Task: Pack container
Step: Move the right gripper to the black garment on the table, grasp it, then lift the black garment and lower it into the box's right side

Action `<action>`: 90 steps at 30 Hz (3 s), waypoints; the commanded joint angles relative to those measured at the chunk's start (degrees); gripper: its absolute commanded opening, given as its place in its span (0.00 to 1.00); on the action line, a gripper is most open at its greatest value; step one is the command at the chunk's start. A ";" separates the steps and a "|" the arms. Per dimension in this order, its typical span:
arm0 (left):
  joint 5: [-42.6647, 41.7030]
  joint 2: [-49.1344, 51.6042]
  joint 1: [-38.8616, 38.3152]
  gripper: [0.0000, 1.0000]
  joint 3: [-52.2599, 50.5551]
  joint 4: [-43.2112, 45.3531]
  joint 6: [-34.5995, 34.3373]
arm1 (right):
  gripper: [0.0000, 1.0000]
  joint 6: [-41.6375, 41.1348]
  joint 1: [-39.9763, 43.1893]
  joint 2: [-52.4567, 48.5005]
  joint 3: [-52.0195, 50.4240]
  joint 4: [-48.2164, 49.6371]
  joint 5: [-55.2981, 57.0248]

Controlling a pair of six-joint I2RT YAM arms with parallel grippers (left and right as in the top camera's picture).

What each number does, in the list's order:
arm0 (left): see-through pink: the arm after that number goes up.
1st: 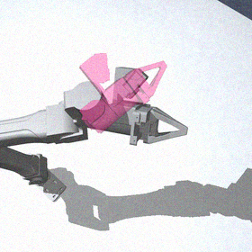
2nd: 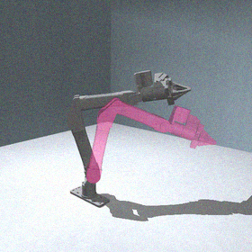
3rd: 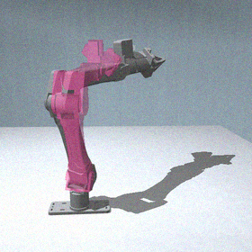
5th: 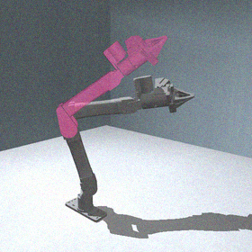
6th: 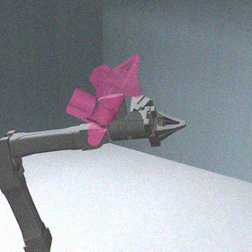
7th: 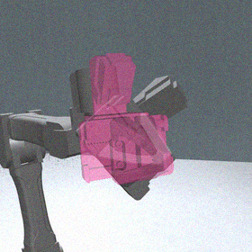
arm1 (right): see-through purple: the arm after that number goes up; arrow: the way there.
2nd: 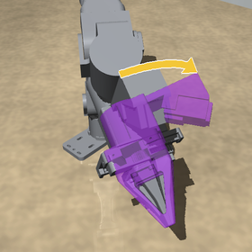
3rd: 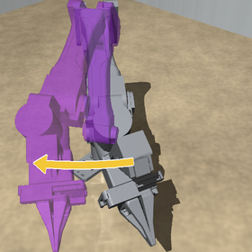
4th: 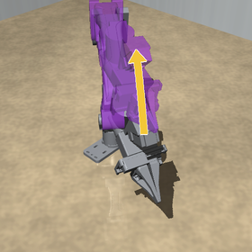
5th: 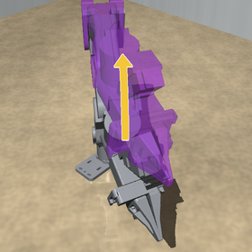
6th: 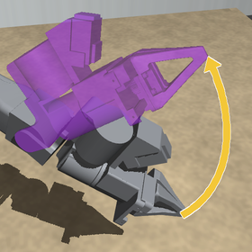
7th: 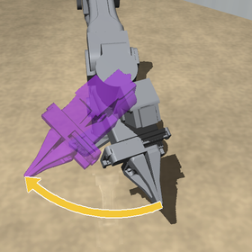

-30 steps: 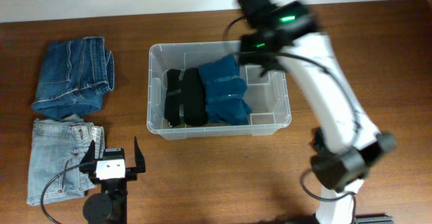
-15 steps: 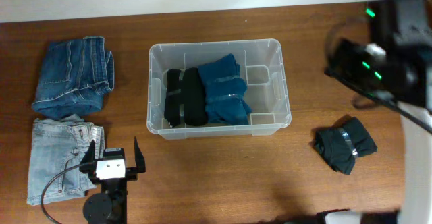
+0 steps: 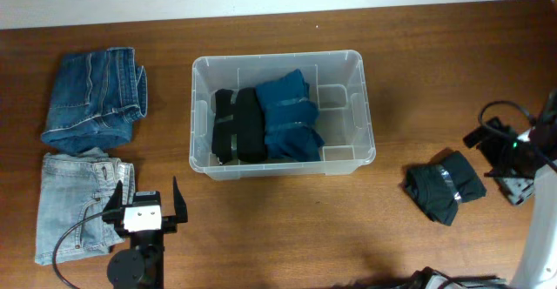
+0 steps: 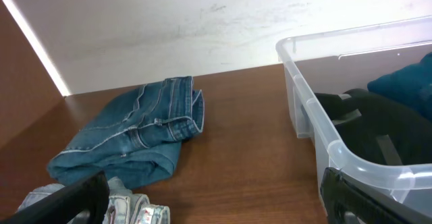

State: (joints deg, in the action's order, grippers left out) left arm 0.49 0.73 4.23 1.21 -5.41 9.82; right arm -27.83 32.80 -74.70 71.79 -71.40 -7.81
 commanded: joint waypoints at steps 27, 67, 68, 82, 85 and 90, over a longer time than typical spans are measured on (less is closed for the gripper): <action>0.35 -0.39 -0.33 1.00 -0.33 -0.02 0.09 | 0.98 9.38 15.26 -4.55 -33.42 33.53 -16.15; 0.35 -0.39 -0.33 1.00 -0.33 -0.02 0.09 | 0.31 11.17 15.23 -17.77 -23.45 30.80 -30.80; 0.35 -0.39 -0.33 1.00 -0.33 -0.02 0.09 | 0.28 11.47 15.23 -17.16 -21.97 28.94 -32.02; 0.35 -0.39 -0.33 1.00 -0.33 -0.04 0.09 | 0.05 15.58 14.80 -2.49 -5.75 12.33 -47.15; 0.35 -0.39 -0.33 1.00 -0.33 -0.04 0.09 | 0.05 15.32 12.83 1.36 -1.99 11.13 -50.95; 0.35 -0.39 -0.33 1.00 -0.33 -0.02 0.09 | 0.05 10.34 4.48 5.66 5.49 11.78 -51.95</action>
State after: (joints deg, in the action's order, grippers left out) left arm 0.49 0.73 4.23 1.21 -5.41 9.82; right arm -15.05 41.80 -71.79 72.64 -60.14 -54.98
